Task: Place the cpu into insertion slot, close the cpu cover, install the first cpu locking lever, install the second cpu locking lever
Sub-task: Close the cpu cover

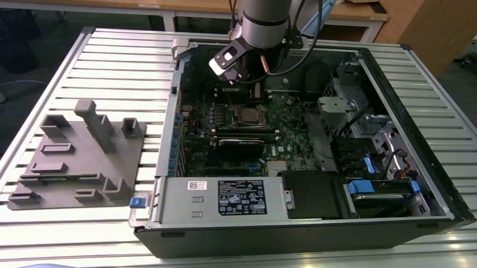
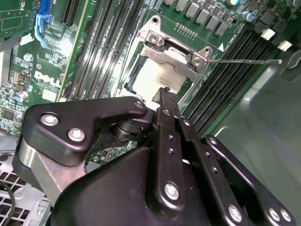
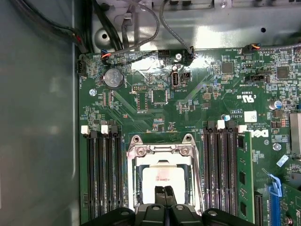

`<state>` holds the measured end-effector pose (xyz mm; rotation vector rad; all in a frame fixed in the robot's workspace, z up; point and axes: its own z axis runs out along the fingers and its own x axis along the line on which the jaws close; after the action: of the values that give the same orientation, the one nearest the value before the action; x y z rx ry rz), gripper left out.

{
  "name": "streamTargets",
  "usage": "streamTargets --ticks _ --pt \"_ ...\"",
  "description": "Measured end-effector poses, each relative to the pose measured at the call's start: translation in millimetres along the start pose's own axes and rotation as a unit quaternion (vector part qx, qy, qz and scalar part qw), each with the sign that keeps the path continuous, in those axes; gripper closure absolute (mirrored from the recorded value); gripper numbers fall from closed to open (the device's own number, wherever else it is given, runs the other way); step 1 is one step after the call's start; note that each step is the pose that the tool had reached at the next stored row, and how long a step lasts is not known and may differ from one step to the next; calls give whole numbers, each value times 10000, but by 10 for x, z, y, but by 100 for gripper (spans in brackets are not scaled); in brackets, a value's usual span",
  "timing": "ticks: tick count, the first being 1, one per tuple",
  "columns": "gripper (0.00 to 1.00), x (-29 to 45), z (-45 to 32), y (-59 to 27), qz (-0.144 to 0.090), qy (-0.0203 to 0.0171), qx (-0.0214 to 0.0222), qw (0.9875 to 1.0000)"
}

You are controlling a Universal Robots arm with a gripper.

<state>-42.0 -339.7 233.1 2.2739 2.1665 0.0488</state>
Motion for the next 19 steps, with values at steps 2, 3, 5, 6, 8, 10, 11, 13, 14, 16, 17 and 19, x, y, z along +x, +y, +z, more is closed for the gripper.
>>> streamTargets --ticks 2,3,5,6,8,10,11,13,14,16,17,19 --pt "89 0 0 0 0 0 0 10000" --pt "89 0 1 0 -6 0 0 10000" --pt "89 0 2 -1 -97 2 2 10000" --pt "89 0 3 -1 -176 4 4 9998" --pt "89 0 5 -1 -347 8 8 9994" --pt "89 0 7 -1 -523 11 11 9986" --pt "89 0 8 -1 -621 14 14 9981" --pt "89 0 10 -1 -801 18 18 9968" --pt "89 0 12 -1 -890 20 20 9960" --pt "89 0 15 -1 -1069 23 24 9943" --pt "89 0 16 -1 -1158 25 26 9933" --pt "89 0 19 -1 -1337 29 30 9910"
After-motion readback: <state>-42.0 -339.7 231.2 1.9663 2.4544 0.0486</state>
